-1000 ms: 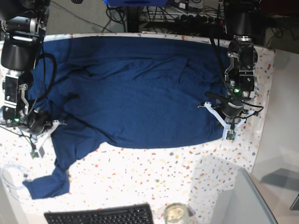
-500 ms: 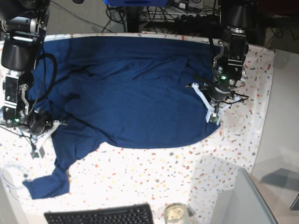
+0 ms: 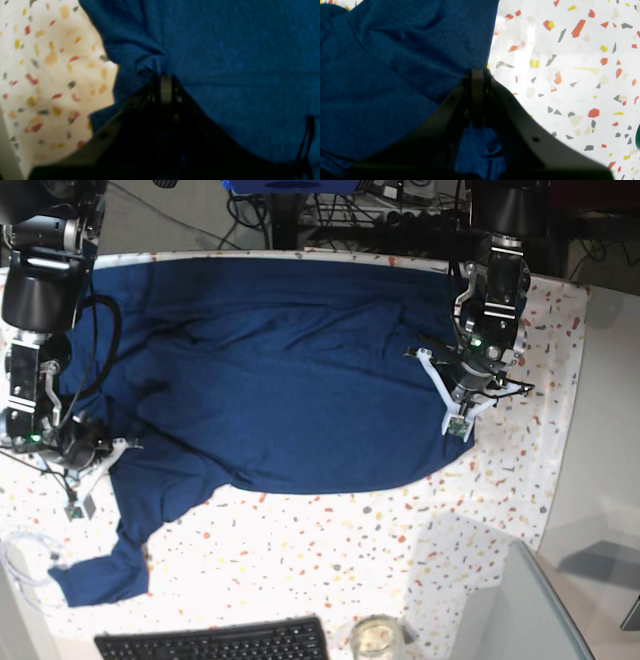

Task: Layout the t-shirt on the table in an organized manner, then fold the t-shirt properly
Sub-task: 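Adjust the left gripper's grip on the side edge of the shirt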

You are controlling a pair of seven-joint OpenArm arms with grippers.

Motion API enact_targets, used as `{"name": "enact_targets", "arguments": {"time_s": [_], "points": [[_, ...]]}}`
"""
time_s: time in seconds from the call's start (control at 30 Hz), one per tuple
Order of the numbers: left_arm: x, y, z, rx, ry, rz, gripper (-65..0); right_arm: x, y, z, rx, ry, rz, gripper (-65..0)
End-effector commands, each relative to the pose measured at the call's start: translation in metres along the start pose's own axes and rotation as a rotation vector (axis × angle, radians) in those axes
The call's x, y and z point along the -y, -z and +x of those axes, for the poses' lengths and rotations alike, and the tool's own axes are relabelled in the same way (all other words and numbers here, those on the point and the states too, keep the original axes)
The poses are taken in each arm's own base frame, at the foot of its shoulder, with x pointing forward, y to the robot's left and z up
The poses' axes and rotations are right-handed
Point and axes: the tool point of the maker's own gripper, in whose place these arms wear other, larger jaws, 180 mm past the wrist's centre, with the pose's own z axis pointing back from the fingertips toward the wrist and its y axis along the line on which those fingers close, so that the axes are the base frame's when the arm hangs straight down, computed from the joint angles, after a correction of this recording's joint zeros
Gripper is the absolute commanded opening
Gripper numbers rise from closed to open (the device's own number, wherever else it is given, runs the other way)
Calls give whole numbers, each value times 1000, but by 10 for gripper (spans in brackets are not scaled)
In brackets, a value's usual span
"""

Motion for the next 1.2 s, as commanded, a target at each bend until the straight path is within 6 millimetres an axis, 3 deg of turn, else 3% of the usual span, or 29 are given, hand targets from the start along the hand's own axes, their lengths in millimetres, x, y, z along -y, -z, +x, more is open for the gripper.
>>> {"name": "enact_targets", "arguments": {"time_s": [0.0,0.13,0.3,0.4,0.47,0.6,0.77,0.9,1.0,1.17], "points": [[-11,-7,22,68,0,32,-650,4,-5,25,62,-8,-4,-644],[-30,-23,36,128,-38,82,-558,4,-5,25,62,-8,-4,-644],[-59,-36,42,163,-84,148,-327,4,-5,24,61,-8,-4,-644],[-66,-38,41,163,-92,162,-194,4,-5,24,61,-8,-4,-644],[-65,-38,41,165,-91,161,-148,4,-5,24,61,-7,-3,-644],[-65,-37,42,168,-95,160,-173,4,-5,24,61,-7,-3,-644],[-101,-32,50,201,-280,167,-229,4,-5,24,60,-8,-4,-644],[-114,-24,60,230,-306,57,-165,4,-5,22,57,-8,-4,-644],[-121,-10,52,191,-340,26,-132,4,-5,22,57,-8,-4,-644],[-111,8,44,128,-310,-36,-130,4,-5,22,57,-8,-4,-644]]}}
